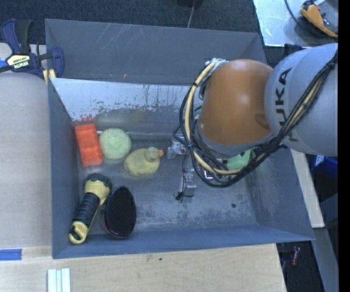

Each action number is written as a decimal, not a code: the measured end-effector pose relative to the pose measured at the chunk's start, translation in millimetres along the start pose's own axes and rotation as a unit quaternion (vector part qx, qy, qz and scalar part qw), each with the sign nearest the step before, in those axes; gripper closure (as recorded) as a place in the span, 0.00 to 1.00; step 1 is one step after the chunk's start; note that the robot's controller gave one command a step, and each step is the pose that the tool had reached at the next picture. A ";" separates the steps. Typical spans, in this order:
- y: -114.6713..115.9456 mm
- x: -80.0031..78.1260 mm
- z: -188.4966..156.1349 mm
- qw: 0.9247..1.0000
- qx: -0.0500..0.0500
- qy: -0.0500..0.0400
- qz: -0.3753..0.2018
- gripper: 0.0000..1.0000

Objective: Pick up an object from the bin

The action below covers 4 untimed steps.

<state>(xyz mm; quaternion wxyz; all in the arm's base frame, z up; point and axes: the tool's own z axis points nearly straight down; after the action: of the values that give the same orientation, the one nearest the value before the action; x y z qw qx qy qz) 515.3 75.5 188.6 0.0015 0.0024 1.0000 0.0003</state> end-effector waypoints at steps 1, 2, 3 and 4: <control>0.0 0.0 0.0 1.000 0.000 0.000 0.000 0.00; -4.1 0.3 -27.3 1.000 0.001 0.005 0.011 0.00; 0.1 -13.0 -69.3 1.000 0.000 0.004 0.028 1.00; 0.3 -13.0 -69.3 1.000 0.000 0.004 0.027 0.00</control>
Offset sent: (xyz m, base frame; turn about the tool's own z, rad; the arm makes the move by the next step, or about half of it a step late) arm 0.0039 -0.0152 0.0943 0.0770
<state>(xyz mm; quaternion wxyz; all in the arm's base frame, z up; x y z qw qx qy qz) 528.1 75.7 258.0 -0.0022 0.0296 0.9996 -0.0001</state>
